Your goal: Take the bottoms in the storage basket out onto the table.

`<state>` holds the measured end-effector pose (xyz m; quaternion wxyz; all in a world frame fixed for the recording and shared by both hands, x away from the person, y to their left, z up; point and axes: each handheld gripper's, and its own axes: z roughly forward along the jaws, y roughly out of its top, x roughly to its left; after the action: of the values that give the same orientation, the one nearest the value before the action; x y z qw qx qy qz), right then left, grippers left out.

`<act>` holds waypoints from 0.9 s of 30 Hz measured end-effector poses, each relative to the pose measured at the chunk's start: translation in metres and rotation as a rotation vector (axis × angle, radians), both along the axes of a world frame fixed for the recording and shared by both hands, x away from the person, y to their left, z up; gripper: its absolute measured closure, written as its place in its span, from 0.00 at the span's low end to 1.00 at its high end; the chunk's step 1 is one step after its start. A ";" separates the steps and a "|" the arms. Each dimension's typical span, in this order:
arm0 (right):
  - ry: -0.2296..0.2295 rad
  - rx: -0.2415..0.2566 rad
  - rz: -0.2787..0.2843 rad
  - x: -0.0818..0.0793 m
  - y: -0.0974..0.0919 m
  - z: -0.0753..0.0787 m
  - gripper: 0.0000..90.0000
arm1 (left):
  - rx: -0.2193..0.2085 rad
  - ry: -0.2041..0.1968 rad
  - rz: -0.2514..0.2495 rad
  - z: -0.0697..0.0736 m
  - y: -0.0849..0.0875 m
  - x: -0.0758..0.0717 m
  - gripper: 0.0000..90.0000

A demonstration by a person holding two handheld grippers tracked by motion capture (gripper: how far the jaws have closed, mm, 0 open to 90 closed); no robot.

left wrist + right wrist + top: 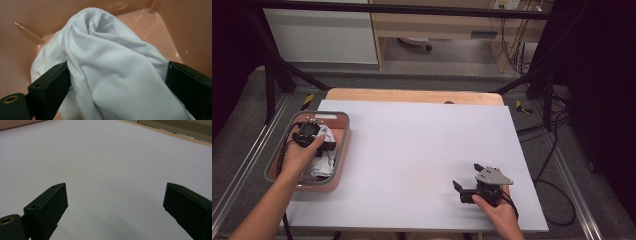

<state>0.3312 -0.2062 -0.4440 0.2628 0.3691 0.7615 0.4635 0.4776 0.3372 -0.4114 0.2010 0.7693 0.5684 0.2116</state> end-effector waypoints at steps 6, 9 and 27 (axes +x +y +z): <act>0.002 -0.003 0.007 0.000 0.001 0.000 0.07 | -0.014 0.043 0.001 -0.009 -0.002 0.004 0.08; 0.002 -0.002 0.009 0.000 0.001 0.000 0.07 | -0.023 0.059 -0.007 -0.011 -0.002 0.005 0.12; 0.003 0.003 0.007 0.000 0.002 0.000 0.07 | -0.076 -0.024 -0.059 0.018 0.005 -0.003 0.78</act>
<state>0.3309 -0.2046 -0.4444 0.2594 0.3675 0.7626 0.4648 0.4748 0.3422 -0.3939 0.2429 0.7750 0.5506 0.1929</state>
